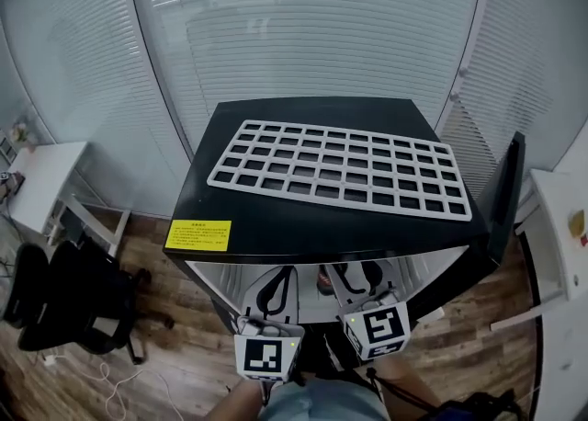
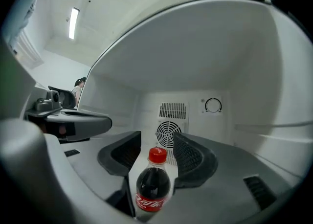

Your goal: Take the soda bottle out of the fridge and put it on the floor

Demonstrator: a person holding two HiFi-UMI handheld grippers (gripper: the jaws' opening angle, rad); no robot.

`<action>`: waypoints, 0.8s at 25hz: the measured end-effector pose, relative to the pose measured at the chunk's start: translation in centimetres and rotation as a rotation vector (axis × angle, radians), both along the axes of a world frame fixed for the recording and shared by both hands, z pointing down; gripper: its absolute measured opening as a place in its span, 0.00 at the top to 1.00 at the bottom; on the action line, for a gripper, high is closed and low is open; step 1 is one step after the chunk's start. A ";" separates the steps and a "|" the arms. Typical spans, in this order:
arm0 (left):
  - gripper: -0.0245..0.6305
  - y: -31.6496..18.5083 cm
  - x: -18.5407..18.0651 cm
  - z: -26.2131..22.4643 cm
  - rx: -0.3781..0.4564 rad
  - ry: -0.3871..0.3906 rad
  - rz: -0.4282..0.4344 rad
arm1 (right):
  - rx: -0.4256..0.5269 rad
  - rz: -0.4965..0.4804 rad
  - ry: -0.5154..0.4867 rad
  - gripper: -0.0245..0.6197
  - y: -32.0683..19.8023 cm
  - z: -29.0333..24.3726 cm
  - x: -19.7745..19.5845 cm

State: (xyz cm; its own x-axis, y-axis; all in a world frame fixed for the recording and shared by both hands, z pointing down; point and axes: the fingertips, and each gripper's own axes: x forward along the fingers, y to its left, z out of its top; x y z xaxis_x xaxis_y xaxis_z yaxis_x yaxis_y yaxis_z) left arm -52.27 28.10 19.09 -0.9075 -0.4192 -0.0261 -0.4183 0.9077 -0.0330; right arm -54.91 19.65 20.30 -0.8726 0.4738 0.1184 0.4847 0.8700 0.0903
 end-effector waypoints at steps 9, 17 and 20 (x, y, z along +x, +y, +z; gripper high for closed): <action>0.94 -0.7 -1.4 1.7 -0.003 0.038 -0.047 | 0.053 -0.061 0.085 0.62 0.6 3.1 -2.7; 0.94 0.6 -2.7 2.8 0.006 0.067 -0.081 | 0.091 -0.103 0.143 0.65 2.1 5.7 -4.4; 0.94 0.6 -3.1 2.8 0.008 0.070 -0.091 | 0.086 -0.115 0.124 0.65 2.3 5.4 -4.9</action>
State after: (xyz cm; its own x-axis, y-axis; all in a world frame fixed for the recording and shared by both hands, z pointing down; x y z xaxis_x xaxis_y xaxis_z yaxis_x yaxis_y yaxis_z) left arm -55.36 28.71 21.91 -0.9415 -0.3351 0.0360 -0.3353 0.9421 0.0008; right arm -59.84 21.93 25.69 -0.7897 0.5527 0.2662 0.5922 0.8001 0.0955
